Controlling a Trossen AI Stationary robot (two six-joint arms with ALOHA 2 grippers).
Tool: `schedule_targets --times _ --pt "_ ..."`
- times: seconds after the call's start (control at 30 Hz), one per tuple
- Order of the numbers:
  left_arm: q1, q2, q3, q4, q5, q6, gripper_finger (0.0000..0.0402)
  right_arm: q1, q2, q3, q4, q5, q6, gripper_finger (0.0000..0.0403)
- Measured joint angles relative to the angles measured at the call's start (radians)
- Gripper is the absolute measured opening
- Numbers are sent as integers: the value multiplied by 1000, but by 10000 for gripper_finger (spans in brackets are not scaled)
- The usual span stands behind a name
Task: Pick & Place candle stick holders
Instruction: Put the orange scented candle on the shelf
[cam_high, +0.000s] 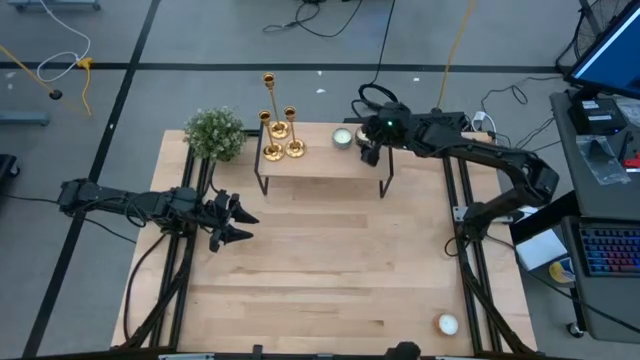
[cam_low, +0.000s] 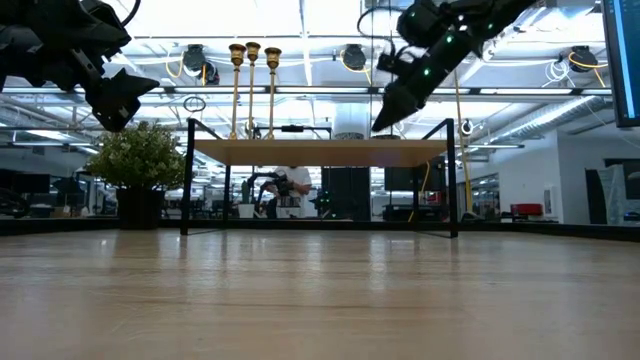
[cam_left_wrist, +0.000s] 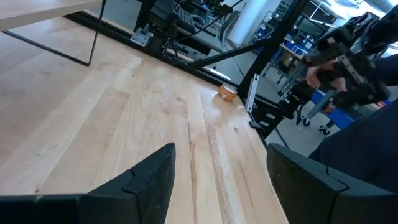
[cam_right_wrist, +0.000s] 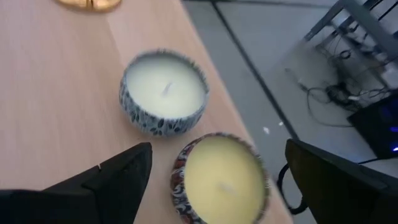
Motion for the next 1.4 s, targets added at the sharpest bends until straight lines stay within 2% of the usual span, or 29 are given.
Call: schedule_targets --times 0.2,0.33,0.43,0.7,0.8,0.97,1.07,1.23,1.4 --pt "0 0 0 0 0 4 253 55 -116 0 -9 49 9 361" --pt "0 0 0 0 0 7 253 124 -229 0 -87 45 125 361" --pt "0 0 0 0 0 26 253 182 -304 1 -223 44 241 361" --pt "0 0 0 0 0 53 253 352 -435 1 -731 32 632 361" --pt "0 0 0 0 0 53 253 407 -455 1 -902 -65 781 361" --pt "0 0 0 -1 0 53 253 471 -459 1 -1139 -318 986 361" --pt "0 0 0 -1 0 53 253 514 -460 -7 -1237 -418 1101 361" --pt "0 0 0 -1 0 50 253 604 -486 -67 -1259 -491 1273 361" --pt "0 0 0 -1 0 44 253 722 -506 -159 -1177 -541 1431 361"
